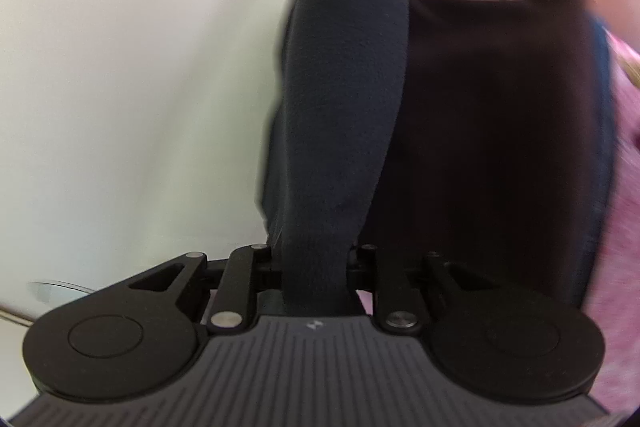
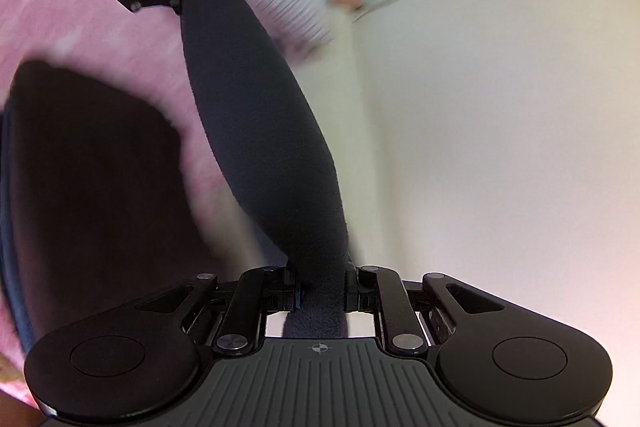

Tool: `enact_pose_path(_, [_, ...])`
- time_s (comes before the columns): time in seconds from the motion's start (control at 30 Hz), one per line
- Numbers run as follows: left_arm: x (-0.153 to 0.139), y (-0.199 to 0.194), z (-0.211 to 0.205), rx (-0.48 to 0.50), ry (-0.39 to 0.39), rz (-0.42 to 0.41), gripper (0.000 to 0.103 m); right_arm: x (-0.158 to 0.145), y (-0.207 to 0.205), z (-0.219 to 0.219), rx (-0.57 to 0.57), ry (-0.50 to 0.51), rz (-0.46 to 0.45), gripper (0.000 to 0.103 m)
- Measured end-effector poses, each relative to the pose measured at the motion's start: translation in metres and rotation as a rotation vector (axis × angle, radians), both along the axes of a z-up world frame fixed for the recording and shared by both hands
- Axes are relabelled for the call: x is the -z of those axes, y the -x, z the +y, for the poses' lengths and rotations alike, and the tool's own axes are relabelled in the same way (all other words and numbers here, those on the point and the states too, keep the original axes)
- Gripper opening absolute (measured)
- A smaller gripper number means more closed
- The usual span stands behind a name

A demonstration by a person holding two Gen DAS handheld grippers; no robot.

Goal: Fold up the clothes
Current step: 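Lower the black shirt onto the top of the clothes stack with both grippers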

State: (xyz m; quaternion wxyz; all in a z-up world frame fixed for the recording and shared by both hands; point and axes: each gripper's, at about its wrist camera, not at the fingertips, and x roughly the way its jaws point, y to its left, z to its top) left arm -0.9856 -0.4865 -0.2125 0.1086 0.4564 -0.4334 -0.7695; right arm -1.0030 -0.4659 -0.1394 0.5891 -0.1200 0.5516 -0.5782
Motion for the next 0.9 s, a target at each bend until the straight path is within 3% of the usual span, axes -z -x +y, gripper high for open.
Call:
enact_pose_path(0.07, [0.044, -0.003, 0.005, 0.007, -0.027, -0.084, 0.024, 0.043, 0.002, 0.006, -0.018, -0.083, -0.014, 0.015])
enact_pose_path(0.13, [0.067, -0.013, 0.012, 0.034, 0.021, -0.069, 0.026, 0.079, 0.001, 0.015, -0.047, -0.15, -0.014, 0.015])
enact_pose_path(0.2, [0.067, -0.021, 0.014, 0.04, 0.026, -0.029, 0.027, 0.095, 0.0, 0.029, -0.077, -0.138, 0.011, 0.017])
enact_pose_path(0.43, [0.05, -0.048, 0.015, 0.048, 0.006, -0.016, 0.033, 0.082, 0.017, 0.053, -0.038, -0.128, 0.045, 0.023])
enact_pose_path(0.53, [0.054, -0.045, 0.014, 0.05, -0.009, -0.039, 0.022, 0.079, 0.021, 0.057, -0.022, -0.146, 0.015, 0.023])
enact_pose_path(0.6, [0.052, -0.041, 0.017, 0.044, -0.013, -0.034, 0.018, 0.077, 0.026, 0.052, 0.005, -0.18, -0.039, 0.011])
enact_pose_path(0.73, [0.031, -0.054, 0.02, 0.027, -0.028, 0.033, 0.016, 0.053, 0.029, 0.059, 0.029, -0.135, -0.067, 0.008])
enact_pose_path(0.8, [0.032, -0.062, 0.024, 0.026, -0.042, 0.031, 0.016, 0.043, 0.026, 0.073, 0.025, -0.116, -0.075, 0.008])
enact_pose_path(0.9, [0.06, -0.06, 0.028, 0.03, -0.038, -0.034, 0.018, 0.062, 0.019, 0.083, 0.013, -0.162, -0.052, 0.008])
